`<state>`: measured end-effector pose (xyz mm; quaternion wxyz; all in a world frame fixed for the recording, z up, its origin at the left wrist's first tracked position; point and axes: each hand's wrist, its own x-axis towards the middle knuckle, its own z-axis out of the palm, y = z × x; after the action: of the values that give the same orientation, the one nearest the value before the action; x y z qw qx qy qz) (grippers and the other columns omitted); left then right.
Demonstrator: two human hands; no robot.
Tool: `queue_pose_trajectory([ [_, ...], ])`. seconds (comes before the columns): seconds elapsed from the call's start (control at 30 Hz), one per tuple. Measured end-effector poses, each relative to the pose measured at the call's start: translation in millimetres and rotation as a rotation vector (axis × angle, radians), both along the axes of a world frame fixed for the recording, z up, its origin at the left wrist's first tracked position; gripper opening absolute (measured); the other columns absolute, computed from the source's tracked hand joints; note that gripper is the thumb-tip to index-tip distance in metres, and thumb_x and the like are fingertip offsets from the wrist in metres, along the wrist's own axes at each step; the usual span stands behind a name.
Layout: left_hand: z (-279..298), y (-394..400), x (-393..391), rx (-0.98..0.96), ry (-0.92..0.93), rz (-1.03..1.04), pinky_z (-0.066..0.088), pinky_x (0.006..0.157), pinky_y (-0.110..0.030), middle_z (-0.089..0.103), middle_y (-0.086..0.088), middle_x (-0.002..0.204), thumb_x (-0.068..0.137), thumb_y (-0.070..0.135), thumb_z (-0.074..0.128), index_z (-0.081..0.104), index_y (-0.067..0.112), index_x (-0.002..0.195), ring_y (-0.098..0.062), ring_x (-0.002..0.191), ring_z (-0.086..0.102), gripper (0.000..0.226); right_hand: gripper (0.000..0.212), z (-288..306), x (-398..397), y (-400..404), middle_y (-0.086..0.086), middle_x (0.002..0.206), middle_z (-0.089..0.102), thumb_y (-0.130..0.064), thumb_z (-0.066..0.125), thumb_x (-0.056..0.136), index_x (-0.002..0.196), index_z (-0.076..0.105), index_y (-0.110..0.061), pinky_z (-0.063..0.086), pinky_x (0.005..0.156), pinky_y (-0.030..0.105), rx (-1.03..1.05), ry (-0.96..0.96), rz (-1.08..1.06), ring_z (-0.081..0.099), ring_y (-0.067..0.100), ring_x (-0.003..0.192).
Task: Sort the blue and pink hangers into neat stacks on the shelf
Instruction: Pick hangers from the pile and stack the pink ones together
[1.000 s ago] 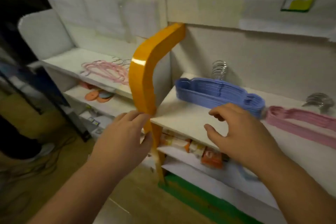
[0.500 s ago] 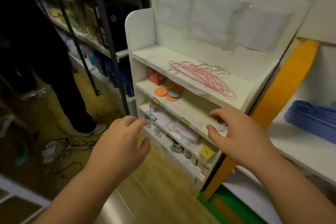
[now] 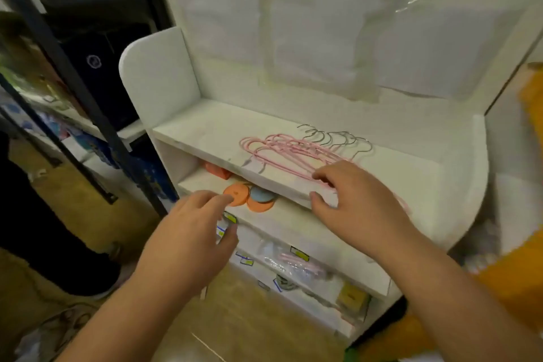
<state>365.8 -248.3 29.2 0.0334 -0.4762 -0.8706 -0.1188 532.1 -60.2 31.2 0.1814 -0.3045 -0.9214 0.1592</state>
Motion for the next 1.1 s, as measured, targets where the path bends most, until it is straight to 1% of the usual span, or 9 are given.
queue_pose_trajectory([
  [0.2,-16,89,-67,0.036,-0.051,-0.234,0.047,0.091,-0.032,0.051,0.011,0.130,0.087,0.042,0.058,0.050,0.031,0.133,-0.014,0.115,0.051,0.047,0.037,-21,-35,64,-0.007,0.114,0.057,-0.046,0.054,0.086,0.119,0.059,-0.031,0.048,0.088,0.034,-0.047,-0.111,-0.238,0.055,0.016,0.106],
  [0.33,-34,148,-108,0.026,-0.086,-0.384,0.048,0.091,-0.036,0.054,0.008,0.129,0.086,0.039,0.058,0.052,0.031,0.131,-0.019,0.117,0.051,0.046,0.062,-45,-45,98,0.000,0.122,0.049,-0.060,0.057,0.077,0.129,0.050,-0.027,0.045,0.091,0.038,-0.065,-0.347,-0.384,0.049,0.022,0.111],
  [0.43,-43,186,-129,-0.013,-0.120,-0.518,0.050,0.088,-0.038,0.055,0.008,0.126,0.082,0.038,0.057,0.054,0.033,0.126,-0.021,0.115,0.053,0.044,0.079,-49,-53,113,0.000,0.125,0.048,-0.069,0.061,0.072,0.137,0.042,-0.029,0.045,0.093,0.038,-0.253,-0.412,-0.414,0.049,0.021,0.114],
  [0.57,-44,222,-151,-0.008,-0.120,-0.646,0.049,0.088,-0.036,0.056,0.008,0.121,0.079,0.041,0.052,0.054,0.034,0.124,-0.020,0.111,0.053,0.045,0.080,-48,-67,120,-0.006,0.106,0.049,-0.077,0.064,0.059,0.123,0.050,-0.031,0.048,0.085,0.037,-0.292,-0.485,-0.414,0.051,0.016,0.099],
  [0.7,-42,240,-174,-0.005,-0.127,-0.705,0.049,0.088,-0.036,0.056,0.007,0.120,0.078,0.045,0.047,0.055,0.032,0.125,-0.021,0.110,0.054,0.049,0.073,-42,-69,122,-0.011,0.095,0.046,-0.077,0.067,0.056,0.112,0.054,-0.033,0.045,0.079,0.031,-0.285,-0.480,-0.433,0.048,0.013,0.092],
  [0.83,-41,250,-195,-0.012,-0.145,-0.709,0.048,0.091,-0.037,0.057,0.004,0.122,0.077,0.045,0.048,0.057,0.029,0.126,-0.023,0.110,0.054,0.052,0.094,-31,-66,117,-0.011,0.113,0.049,-0.077,0.070,0.057,0.135,0.046,-0.028,0.043,0.091,0.030,-0.237,-0.442,-0.475,0.043,0.009,0.103],
  [0.9,-42,256,-198,-0.022,-0.138,-0.729,0.048,0.091,-0.036,0.058,0.004,0.121,0.078,0.045,0.050,0.057,0.027,0.125,-0.022,0.110,0.054,0.050,0.097,-23,-64,109,-0.013,0.118,0.049,-0.074,0.072,0.058,0.139,0.043,-0.028,0.043,0.093,0.028,-0.226,-0.368,-0.528,0.044,0.007,0.105],
  [1.0,-46,273,-182,-0.028,-0.128,-0.862,0.048,0.091,-0.033,0.058,0.005,0.119,0.078,0.049,0.047,0.058,0.026,0.122,-0.020,0.110,0.054,0.051,0.094,-11,-56,91,-0.020,0.116,0.046,-0.073,0.072,0.059,0.138,0.044,-0.029,0.042,0.088,0.022,-0.210,-0.245,-0.636,0.045,0.002,0.104],
  [1.1,-45,295,-148,-0.095,-0.157,-1.020,0.049,0.089,-0.034,0.056,0.010,0.116,0.077,0.056,0.049,0.058,0.031,0.112,-0.016,0.108,0.053,0.044,0.092,-1,-48,76,-0.022,0.112,0.044,-0.075,0.069,0.058,0.135,0.046,-0.030,0.039,0.087,0.021,-0.169,-0.229,-0.701,0.046,0.001,0.102],
])
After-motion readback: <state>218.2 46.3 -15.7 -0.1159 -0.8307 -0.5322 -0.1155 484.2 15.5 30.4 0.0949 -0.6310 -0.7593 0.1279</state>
